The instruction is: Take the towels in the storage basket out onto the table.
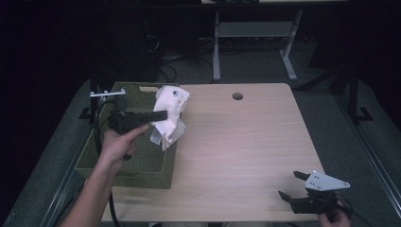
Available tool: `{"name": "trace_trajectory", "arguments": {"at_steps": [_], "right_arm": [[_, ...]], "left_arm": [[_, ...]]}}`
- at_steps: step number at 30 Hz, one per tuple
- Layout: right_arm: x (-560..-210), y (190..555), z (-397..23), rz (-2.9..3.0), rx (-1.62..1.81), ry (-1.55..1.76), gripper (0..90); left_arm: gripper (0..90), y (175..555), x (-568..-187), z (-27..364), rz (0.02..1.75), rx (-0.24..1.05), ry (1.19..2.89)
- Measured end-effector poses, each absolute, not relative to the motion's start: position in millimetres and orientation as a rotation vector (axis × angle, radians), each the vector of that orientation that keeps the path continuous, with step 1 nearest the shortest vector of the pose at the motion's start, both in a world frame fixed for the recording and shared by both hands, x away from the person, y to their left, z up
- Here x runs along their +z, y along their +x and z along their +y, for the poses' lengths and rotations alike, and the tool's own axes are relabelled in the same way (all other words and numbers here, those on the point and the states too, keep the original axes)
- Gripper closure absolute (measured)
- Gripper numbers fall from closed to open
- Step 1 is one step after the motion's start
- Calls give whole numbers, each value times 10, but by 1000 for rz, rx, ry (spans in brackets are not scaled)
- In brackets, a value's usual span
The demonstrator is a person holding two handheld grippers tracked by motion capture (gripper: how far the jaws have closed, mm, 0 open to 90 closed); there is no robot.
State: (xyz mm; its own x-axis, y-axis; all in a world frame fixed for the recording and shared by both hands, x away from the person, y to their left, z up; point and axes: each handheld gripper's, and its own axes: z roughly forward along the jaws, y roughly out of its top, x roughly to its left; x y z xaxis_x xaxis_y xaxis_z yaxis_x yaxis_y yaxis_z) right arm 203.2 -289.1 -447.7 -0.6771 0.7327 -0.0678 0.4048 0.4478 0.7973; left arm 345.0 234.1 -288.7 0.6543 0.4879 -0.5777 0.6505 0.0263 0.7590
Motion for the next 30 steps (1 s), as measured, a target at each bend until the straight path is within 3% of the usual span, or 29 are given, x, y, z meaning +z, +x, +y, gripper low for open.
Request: {"name": "trace_trajectory", "arguments": {"at_steps": [9,30], "right_arm": [[-4482,2034,-2916,2300,1115,961,140],[-4473,2015,-2937,2279,1146,973,140]], "left_arm": [[840,3571,-2974,1970,938,-190,1650],[836,3700,-3388,837,965,-128,1798]]}}
